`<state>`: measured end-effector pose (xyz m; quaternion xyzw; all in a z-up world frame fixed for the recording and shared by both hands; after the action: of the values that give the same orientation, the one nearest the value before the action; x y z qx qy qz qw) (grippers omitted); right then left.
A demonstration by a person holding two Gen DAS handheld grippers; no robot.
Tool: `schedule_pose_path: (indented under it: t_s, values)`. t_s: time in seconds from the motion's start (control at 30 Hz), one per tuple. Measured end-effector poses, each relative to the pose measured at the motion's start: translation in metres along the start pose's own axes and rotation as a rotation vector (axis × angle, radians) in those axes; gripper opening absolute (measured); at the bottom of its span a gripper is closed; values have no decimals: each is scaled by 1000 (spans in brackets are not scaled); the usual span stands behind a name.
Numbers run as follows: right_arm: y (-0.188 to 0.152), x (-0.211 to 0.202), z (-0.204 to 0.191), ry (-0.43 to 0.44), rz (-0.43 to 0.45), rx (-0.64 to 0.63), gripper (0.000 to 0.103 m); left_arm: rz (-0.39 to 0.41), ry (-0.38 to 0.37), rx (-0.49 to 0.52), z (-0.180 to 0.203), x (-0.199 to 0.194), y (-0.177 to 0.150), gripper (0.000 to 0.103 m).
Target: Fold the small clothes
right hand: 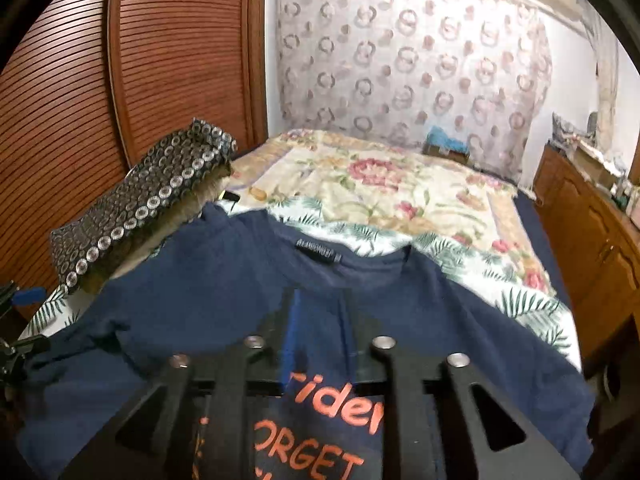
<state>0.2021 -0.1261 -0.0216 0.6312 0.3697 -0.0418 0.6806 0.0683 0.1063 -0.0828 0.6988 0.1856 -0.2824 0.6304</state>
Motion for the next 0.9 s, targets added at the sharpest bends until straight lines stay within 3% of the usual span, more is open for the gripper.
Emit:
schedule_pose_path:
  t_s: [0.2, 0.27, 0.33, 0.6, 0.7, 0.8, 0.87, 0.9]
  values:
    - [-30, -10, -33, 121, -54, -37, 29, 5, 3, 1, 2, -2, 2, 86]
    - [-36, -7, -38, 172, -82, -52, 42, 7, 4, 1, 3, -4, 2, 86]
    - [-50, -4, -54, 227, -119, -72, 47, 12, 4, 2, 4, -6, 3, 86]
    - [-71, 12, -102, 348, -186, -212, 47, 22, 9, -5, 2, -12, 1, 86]
    - [-68, 29, -107, 319, -194, -242, 43, 19, 10, -14, 0, -13, -1, 86]
    - [-66, 40, -103, 264, -204, -280, 31, 15, 12, -20, -1, -13, -4, 86]
    - [-63, 38, -107, 226, -190, -307, 8, 14, 12, -22, 0, -14, -4, 86]
    - [-64, 36, -105, 219, -189, -317, 6, 14, 12, -23, 1, -15, -4, 86]
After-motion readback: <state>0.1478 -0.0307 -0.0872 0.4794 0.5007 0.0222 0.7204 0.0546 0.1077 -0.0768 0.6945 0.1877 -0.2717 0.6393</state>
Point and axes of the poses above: each gripper's, at about its wrist camera, not at the fingertips, and x roughly the way its jaws point, z to its right, y to its top, the point moved 4 cm from there along x, roughly the way its jaws point, and after that the axes turned 9 degrees about x, right-handed, at the moved point
